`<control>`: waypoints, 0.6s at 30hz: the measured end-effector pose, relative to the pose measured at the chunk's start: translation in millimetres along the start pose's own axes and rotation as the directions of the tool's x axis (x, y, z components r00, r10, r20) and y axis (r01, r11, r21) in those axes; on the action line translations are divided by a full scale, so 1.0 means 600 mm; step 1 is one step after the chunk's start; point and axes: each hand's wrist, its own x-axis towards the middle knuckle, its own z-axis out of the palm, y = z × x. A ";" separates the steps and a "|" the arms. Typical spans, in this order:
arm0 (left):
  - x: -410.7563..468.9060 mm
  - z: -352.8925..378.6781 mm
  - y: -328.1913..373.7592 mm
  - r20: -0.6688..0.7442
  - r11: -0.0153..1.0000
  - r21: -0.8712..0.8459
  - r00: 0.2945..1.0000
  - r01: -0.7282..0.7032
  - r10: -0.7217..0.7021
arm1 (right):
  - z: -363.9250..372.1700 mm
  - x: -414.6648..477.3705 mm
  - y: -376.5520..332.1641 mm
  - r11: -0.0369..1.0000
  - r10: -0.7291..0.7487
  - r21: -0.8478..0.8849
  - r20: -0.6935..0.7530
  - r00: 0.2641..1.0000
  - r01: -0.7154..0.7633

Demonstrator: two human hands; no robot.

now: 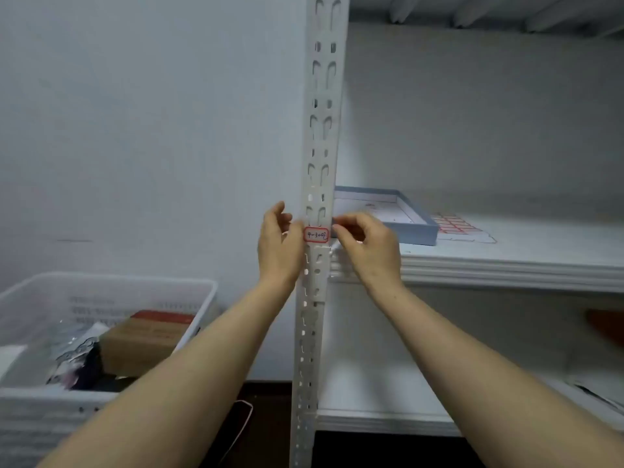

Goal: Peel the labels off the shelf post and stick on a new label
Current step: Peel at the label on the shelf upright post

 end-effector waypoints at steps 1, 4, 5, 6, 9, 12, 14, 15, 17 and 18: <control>0.006 0.000 -0.002 0.031 0.996 -0.069 0.998 0.053 -0.051 | 0.006 0.004 0.003 0.998 0.015 0.054 0.006 1.000 -0.016; 0.018 -0.002 -0.010 0.140 0.966 -0.187 0.978 0.180 -0.155 | 0.015 0.018 0.001 0.966 0.116 0.231 0.027 0.993 -0.119; 0.022 -0.003 -0.015 0.161 0.956 -0.211 0.972 0.206 -0.174 | 0.019 0.025 0.002 0.944 0.139 0.298 0.034 0.990 -0.143; 0.024 -0.002 -0.023 0.171 0.941 -0.238 0.965 0.238 -0.201 | 0.024 0.031 -0.001 0.921 0.165 0.350 0.043 0.985 -0.170; 0.018 0.000 -0.035 0.185 0.915 -0.276 0.950 0.295 -0.251 | 0.039 0.049 -0.008 0.853 0.219 0.461 0.107 0.970 -0.244; 0.006 0.009 -0.041 0.192 0.887 -0.329 0.943 0.323 -0.273 | 0.048 0.050 -0.010 0.807 0.231 0.511 0.188 0.955 -0.296; 0.001 0.019 -0.043 0.196 0.875 -0.359 0.943 0.324 -0.268 | 0.049 0.046 -0.007 0.801 0.202 0.526 0.214 0.956 -0.287; 0.000 0.024 -0.044 0.183 0.873 -0.371 0.947 0.317 -0.265 | 0.048 0.045 -0.004 0.798 0.189 0.534 0.219 0.957 -0.280; -0.001 0.031 -0.044 0.143 0.867 -0.397 0.953 0.302 -0.266 | 0.047 0.044 -0.001 0.809 0.157 0.532 0.214 0.964 -0.249; -0.001 0.035 -0.046 0.124 0.864 -0.409 0.956 0.294 -0.267 | 0.048 0.043 0.000 0.818 0.142 0.525 0.209 0.968 -0.234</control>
